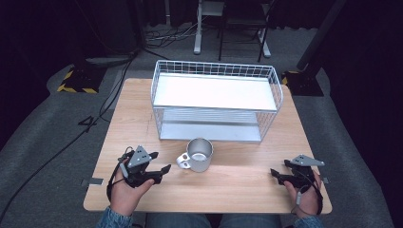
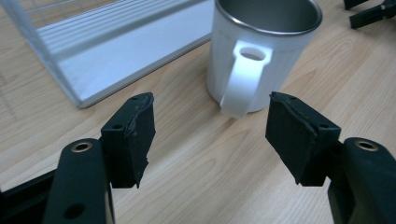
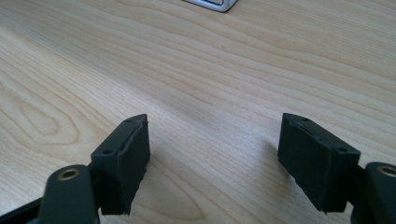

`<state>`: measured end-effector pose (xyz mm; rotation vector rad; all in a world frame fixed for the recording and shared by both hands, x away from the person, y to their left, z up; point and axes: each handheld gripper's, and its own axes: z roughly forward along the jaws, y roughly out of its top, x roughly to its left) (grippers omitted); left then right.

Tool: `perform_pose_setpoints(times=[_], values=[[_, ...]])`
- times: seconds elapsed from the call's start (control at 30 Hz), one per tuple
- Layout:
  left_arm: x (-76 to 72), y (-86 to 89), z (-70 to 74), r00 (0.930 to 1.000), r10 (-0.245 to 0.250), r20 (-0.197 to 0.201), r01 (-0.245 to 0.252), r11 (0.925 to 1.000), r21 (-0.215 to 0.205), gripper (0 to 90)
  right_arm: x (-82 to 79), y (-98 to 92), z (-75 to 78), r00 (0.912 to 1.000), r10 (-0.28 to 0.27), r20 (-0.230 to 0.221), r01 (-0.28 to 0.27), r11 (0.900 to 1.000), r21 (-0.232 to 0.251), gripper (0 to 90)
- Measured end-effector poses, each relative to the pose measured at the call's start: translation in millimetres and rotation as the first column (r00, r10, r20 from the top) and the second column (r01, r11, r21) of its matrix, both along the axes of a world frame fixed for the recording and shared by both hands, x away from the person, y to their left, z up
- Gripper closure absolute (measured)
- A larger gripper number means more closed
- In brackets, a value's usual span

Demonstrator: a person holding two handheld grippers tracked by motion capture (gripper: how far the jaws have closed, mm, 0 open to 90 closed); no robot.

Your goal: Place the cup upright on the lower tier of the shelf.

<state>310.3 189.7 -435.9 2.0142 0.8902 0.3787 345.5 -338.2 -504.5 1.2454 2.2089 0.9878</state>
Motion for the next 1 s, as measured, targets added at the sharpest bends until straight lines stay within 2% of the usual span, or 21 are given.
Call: perform_pose_setpoints(times=[0.03, 0.27, 0.3, 0.33, 0.43, 0.6, 0.73, 0.9, 1.0], values=[[1.4, -5.7, -0.8, 0.9998, -0.02, 0.001, 0.02, 0.9998, 0.003, 36.5, 0.0, 0.0, 0.0, 1.0, 0.0, 0.0, 0.0, 1.0, 0.0, 25.2], [7.7, -18.6, -5.6, 0.9988, -0.049, 0.0, 0.049, 0.9988, 0.009, 42.3, 0.0, 0.0, 0.0, 1.0, 0.0, 0.0, 0.0, 1.0, 0.0, 25.2], [9.2, -22.6, -7.2, 0.9964, -0.083, -0.018, 0.083, 0.9965, 0.003, 42.3, 0.0, 0.0, 0.0, 1.0, 0.0, 0.0, 0.0, 1.0, 0.0, 25.2], [9.8, -24.3, -8.0, 0.9957, -0.089, -0.026, 0.089, 0.996, -0.001, 45.1, 0.0, 0.0, 0.0, 1.0, 0.0, 0.0, 0.0, 1.0, 0.0, 25.2], [12.9, -29.1, -10.9, 0.9967, -0.08, -0.012, 0.08, 0.9968, 0.001, 45.0, 0.0, -0.1, 0.0, 1.0, 0.0, 0.0, 0.0, 1.0, -0.001, 25.2], [21.0, -36.4, -17.4, 0.996, -0.088, -0.013, 0.089, 0.9959, 0.02, 47.2, 0.0, -0.1, 0.0, 1.0, -0.001, 0.0, 0.001, 1.0, -0.001, 25.2], [26.2, -37.9, -20.2, 0.9967, -0.079, -0.018, 0.079, 0.9968, 0.011, 45.2, 0.0, 0.0, 0.0, 1.0, -0.001, 0.0, 0.001, 1.0, 0.0, 25.2], [31.3, -40.9, -22.5, 0.9946, -0.102, -0.018, 0.103, 0.9946, 0.017, 46.5, 0.0, 0.0, 0.0, 1.0, 0.0, 0.0, 0.0, 1.0, 0.0, 25.2], [33.7, -43.3, -22.1, 0.992, -0.125, -0.02, 0.125, 0.9916, 0.033, 53.2, 0.0, 0.0, 0.0, 1.0, -0.001, 0.0, 0.001, 1.0, 0.0, 25.2]])
